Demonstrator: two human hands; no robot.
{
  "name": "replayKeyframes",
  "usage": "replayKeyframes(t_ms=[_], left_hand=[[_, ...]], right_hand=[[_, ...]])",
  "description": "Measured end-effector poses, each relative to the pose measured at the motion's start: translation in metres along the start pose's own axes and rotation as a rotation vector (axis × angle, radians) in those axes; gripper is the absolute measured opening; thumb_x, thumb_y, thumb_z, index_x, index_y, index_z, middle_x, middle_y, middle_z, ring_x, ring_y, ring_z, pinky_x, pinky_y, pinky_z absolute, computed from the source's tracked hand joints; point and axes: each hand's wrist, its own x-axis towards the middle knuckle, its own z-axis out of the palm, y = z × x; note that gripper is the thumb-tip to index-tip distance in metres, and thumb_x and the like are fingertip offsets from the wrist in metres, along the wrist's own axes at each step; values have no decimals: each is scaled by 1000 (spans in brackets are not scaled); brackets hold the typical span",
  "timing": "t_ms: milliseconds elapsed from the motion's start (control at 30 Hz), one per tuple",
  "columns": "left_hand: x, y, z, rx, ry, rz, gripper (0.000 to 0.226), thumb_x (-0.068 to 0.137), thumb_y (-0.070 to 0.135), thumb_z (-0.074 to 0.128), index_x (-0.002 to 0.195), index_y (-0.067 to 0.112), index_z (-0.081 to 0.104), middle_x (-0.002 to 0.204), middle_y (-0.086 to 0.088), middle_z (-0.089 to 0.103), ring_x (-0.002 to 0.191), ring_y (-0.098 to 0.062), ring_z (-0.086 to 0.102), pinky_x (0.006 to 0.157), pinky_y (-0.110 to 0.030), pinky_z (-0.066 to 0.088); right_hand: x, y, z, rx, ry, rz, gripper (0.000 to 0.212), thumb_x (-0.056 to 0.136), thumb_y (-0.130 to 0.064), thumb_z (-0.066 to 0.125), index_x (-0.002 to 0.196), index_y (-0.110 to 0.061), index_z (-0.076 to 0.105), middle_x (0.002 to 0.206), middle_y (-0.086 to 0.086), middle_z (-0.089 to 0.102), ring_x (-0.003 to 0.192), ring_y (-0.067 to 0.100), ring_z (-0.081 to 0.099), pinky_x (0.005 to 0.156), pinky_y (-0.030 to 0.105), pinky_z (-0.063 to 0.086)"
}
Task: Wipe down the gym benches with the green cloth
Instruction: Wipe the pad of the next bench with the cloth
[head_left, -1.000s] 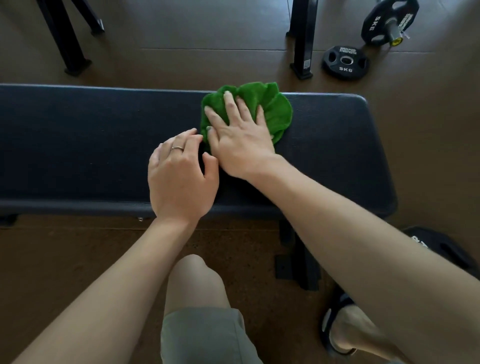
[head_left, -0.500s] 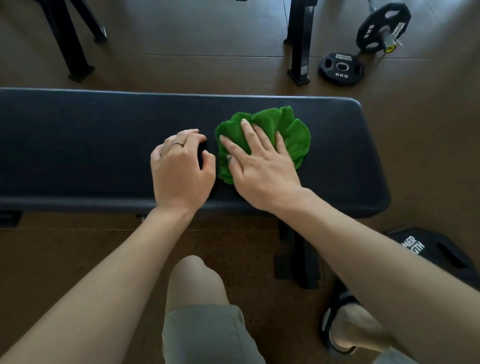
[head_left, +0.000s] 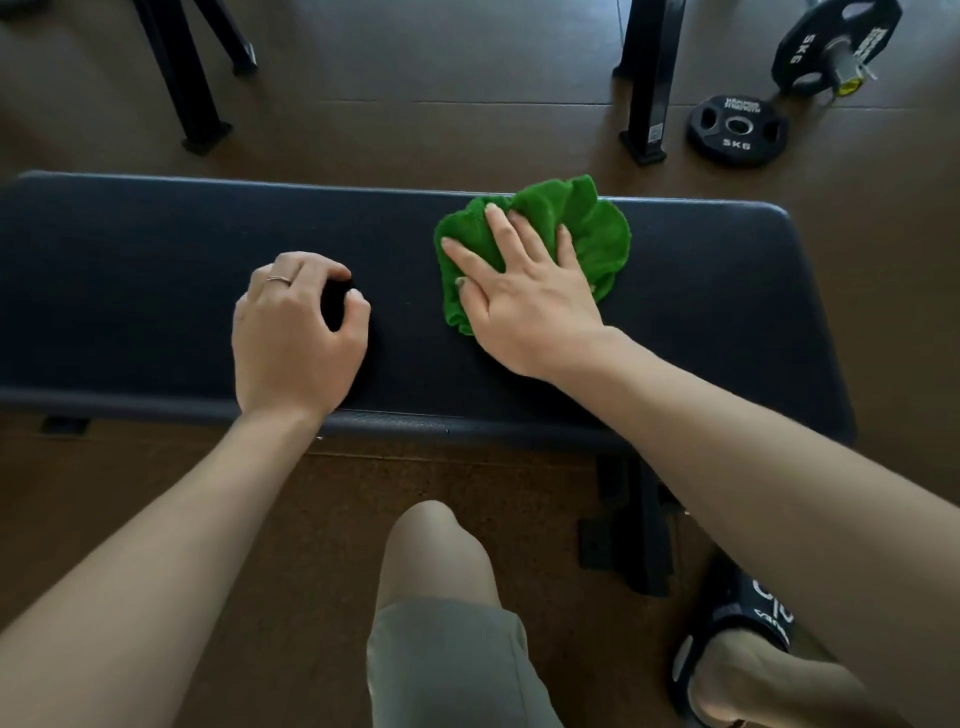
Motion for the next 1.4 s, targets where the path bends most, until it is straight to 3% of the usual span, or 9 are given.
replayKeyframes(t_ms=[200, 333, 467, 667, 967, 1133, 1233, 1400], left_hand=[[0, -2, 1, -7, 7, -1, 33, 96, 37, 51, 115, 16, 70, 123, -1, 68, 114, -26, 59, 96, -45, 48], [-1, -1, 0, -9, -6, -2, 34, 97, 37, 51, 117, 16, 70, 124, 0, 68, 115, -25, 58, 97, -43, 48], [-2, -2, -1, -7, -9, -11, 33, 97, 35, 51, 118, 17, 70, 125, 0, 67, 117, -25, 58, 98, -43, 47], [-2, -4, 1, -36, -4, -23, 35, 97, 34, 47, 117, 18, 71, 124, 2, 68, 117, -24, 58, 100, -41, 46], [-4, -3, -3, -71, -7, -42, 38, 98, 28, 40, 118, 18, 71, 125, 2, 68, 117, -21, 58, 99, -40, 47], [-4, -3, -2, -84, -9, -67, 40, 95, 22, 40, 118, 17, 72, 128, 3, 68, 120, -23, 57, 100, -39, 44], [-5, -2, 0, -85, -8, -72, 41, 94, 22, 40, 118, 17, 72, 127, 3, 69, 119, -22, 57, 101, -38, 44], [-4, -3, 0, -81, -5, -61, 45, 92, 25, 35, 117, 17, 72, 125, 2, 69, 116, -24, 57, 98, -41, 45]], right_hand=[[-97, -20, 21, -19, 81, -156, 52, 109, -47, 25, 161, -42, 25, 173, 6, 10, 160, 26, 8, 127, 59, 5], [-52, -23, 14, -15, 59, -179, 50, 109, -48, 20, 160, -47, 25, 173, 3, 10, 160, 23, 6, 127, 60, 3], [-1, -37, 9, -35, 21, -86, 53, 109, -49, 16, 162, -46, 17, 174, 5, 0, 160, 24, 0, 126, 61, -1], [-98, -26, 27, -90, 89, -211, 52, 110, -48, 24, 162, -41, 24, 172, 9, 11, 159, 29, 11, 126, 59, 11], [-43, -62, 30, -142, 115, -325, 54, 109, -53, 21, 160, -37, 31, 171, 14, 17, 158, 33, 15, 122, 68, 16], [-90, -8, 28, -245, 143, -453, 52, 111, -49, 31, 161, -37, 29, 171, 15, 18, 156, 32, 24, 123, 60, 25], [-106, 21, 26, -269, 145, -437, 51, 111, -47, 34, 161, -37, 29, 171, 14, 19, 156, 31, 25, 123, 57, 27], [-79, -36, 38, -222, 188, -372, 55, 108, -49, 36, 159, -30, 37, 168, 21, 22, 153, 39, 28, 119, 65, 28]])
